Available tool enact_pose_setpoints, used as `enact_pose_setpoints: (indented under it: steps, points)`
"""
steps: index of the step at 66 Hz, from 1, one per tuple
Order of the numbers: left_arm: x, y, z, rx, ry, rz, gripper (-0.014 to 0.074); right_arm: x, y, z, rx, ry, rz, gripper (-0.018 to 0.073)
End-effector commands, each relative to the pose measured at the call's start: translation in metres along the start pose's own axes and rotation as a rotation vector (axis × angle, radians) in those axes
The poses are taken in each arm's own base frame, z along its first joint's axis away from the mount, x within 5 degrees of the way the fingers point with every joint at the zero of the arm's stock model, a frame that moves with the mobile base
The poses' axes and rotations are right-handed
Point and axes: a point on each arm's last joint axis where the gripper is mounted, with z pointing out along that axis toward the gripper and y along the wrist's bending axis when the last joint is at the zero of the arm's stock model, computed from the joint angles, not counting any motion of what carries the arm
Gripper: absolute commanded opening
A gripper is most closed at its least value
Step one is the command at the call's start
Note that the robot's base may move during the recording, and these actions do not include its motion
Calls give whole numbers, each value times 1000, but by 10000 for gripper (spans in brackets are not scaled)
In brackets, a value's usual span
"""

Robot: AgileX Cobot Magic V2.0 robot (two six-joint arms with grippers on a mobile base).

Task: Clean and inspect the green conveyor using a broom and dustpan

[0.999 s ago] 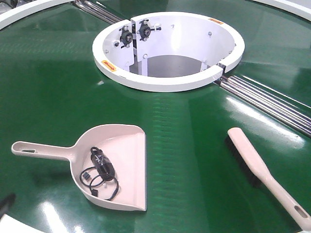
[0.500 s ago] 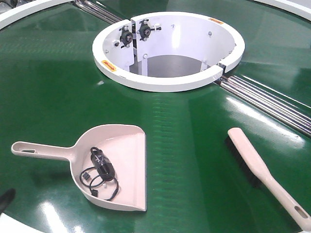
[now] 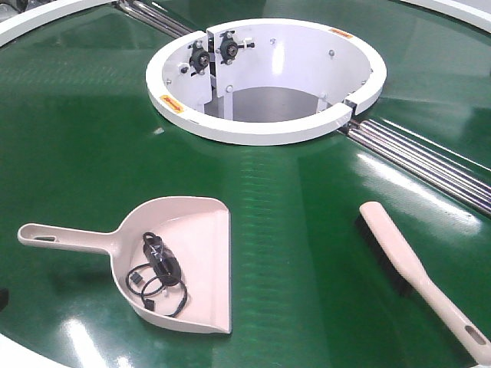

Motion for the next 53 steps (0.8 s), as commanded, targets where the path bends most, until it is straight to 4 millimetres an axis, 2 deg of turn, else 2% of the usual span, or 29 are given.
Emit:
enact_pose_setpoints:
  steps: [1,24,32,38,53]
  points:
    - [-15,4,-3,-27,-98,-17,-8,-14,-1,-2,2,-89,-4,-9]
    - [-13,4,-2,-29,-88,-20,-8,-14,-1,-2,2,-84,-4,-9]
    - [-11,10,-5,-115,-114,-32,-7,-14,-1,-2,2,-84,-4,-9]
    - [2,12,-8,-197,-204,-122,-7,-14,-1,-2,2,-85,-3,-9]
    - [57,2,-5,-269,-413,-304,-7,-14,-1,-2,2,-85,-3,-9]
